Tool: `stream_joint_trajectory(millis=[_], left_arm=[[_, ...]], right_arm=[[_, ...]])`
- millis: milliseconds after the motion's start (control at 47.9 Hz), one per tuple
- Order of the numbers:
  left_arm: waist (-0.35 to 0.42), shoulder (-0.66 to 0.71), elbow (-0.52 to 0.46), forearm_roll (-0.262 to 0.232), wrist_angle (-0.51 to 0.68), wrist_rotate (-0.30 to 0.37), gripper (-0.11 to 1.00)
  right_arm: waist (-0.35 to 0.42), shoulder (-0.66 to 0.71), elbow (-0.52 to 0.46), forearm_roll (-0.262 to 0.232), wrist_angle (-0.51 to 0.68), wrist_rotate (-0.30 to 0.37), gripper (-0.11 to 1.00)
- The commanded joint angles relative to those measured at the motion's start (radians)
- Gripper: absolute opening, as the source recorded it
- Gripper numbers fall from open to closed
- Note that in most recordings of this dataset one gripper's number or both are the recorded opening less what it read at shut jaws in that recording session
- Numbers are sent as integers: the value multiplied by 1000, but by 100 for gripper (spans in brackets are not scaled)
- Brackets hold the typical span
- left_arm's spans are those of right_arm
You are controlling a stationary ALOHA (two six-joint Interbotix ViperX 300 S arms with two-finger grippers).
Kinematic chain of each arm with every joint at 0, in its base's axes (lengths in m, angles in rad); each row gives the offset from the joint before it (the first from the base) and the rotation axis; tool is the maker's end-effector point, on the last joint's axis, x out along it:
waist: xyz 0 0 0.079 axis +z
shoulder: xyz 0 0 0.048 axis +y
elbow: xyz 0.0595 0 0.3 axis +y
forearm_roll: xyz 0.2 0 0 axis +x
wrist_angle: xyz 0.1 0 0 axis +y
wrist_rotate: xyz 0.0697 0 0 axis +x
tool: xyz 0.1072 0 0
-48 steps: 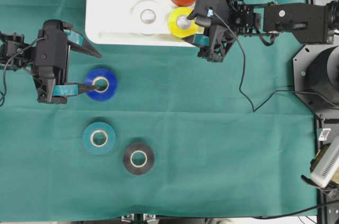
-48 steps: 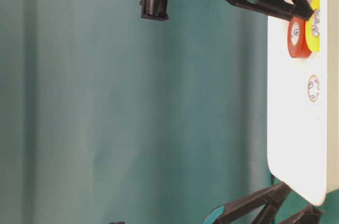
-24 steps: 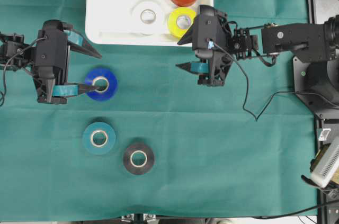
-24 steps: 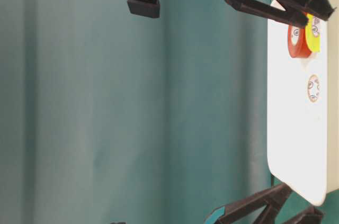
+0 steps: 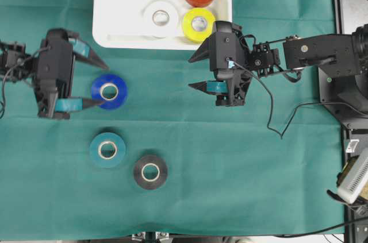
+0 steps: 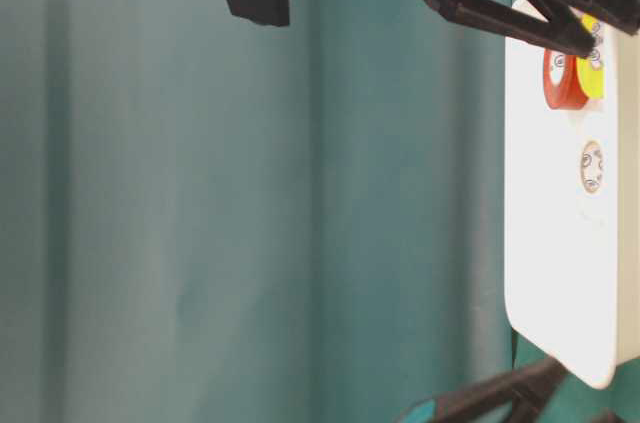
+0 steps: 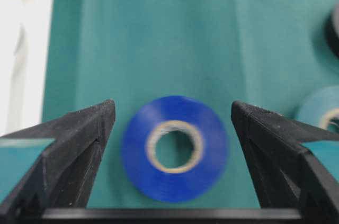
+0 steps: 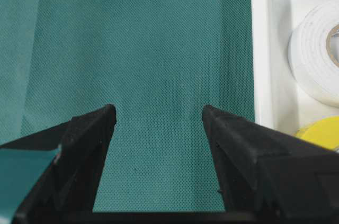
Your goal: Put the tape alternately from left to right into the white case.
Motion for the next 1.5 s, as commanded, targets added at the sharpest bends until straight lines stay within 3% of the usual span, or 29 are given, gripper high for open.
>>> stream_joint_trajectory(millis=[0, 230, 522, 919, 1295, 1483], left_arm=[[-49, -6, -11, -2, 6, -15, 73], [-118, -6, -14, -2, 6, -71, 73], [-147, 2, -18, -3, 6, -78, 72], [-176, 206, -137, -2, 28, -78, 72], [-198, 291, -216, -2, 199, -78, 72], [-198, 311, -255, -3, 216, -77, 72]], right_arm=[[6, -48, -8, 0, -9, 2, 76], [6, -48, -6, -2, -9, 2, 76], [6, -48, -5, -2, -9, 2, 76], [9, -46, -5, -2, -9, 3, 76], [9, -48, -6, 0, -9, 3, 76], [9, -46, -5, 0, -9, 3, 76]])
